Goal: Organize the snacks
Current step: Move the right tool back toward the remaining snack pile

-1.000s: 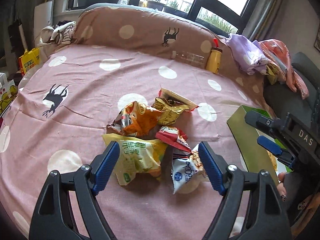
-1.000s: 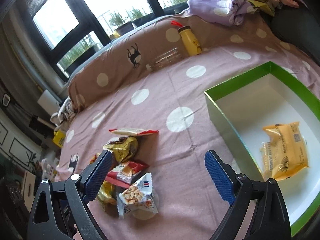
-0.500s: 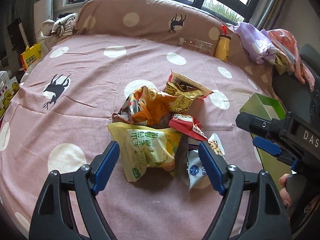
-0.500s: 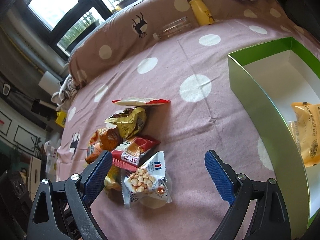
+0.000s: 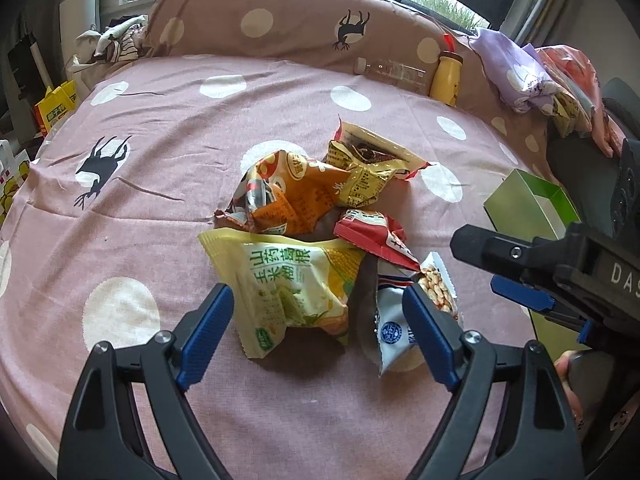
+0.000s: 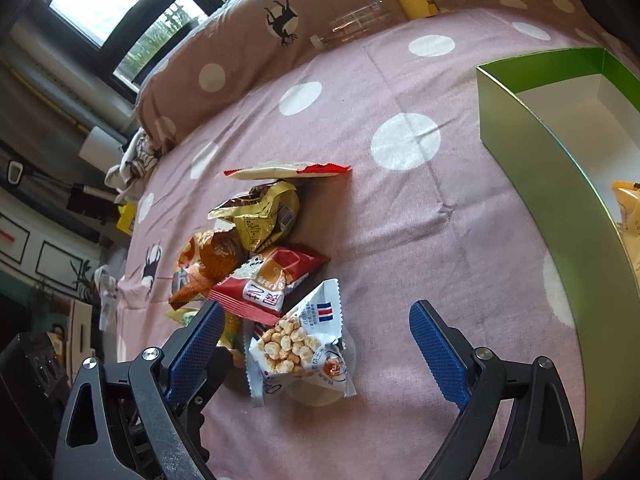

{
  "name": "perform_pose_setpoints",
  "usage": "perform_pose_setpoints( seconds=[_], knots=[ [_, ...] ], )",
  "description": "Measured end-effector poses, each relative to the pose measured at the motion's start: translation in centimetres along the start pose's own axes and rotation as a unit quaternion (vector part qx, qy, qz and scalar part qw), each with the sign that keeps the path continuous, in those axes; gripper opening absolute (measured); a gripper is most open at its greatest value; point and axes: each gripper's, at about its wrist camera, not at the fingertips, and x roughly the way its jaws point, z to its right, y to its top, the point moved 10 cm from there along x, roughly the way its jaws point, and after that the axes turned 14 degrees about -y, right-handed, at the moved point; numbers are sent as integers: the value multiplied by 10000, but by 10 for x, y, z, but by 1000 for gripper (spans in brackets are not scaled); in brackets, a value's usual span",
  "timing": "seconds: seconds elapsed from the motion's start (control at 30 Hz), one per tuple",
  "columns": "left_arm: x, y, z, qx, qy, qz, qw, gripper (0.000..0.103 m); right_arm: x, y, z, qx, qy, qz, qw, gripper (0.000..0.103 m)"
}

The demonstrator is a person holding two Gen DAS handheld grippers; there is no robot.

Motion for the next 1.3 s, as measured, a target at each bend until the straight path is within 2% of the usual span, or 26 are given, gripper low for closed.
perform_pose_setpoints(
  seconds=[0.53,1.3],
  knots=[
    [12,-8,-1,-41,42,-236,9997,87,8,-6,-8,-59,58,-204,9998,94],
    [14,-8,1,-147,-50,-189,9997,87,3,-6,-5,163,363,-228,9989,94]
  ],
)
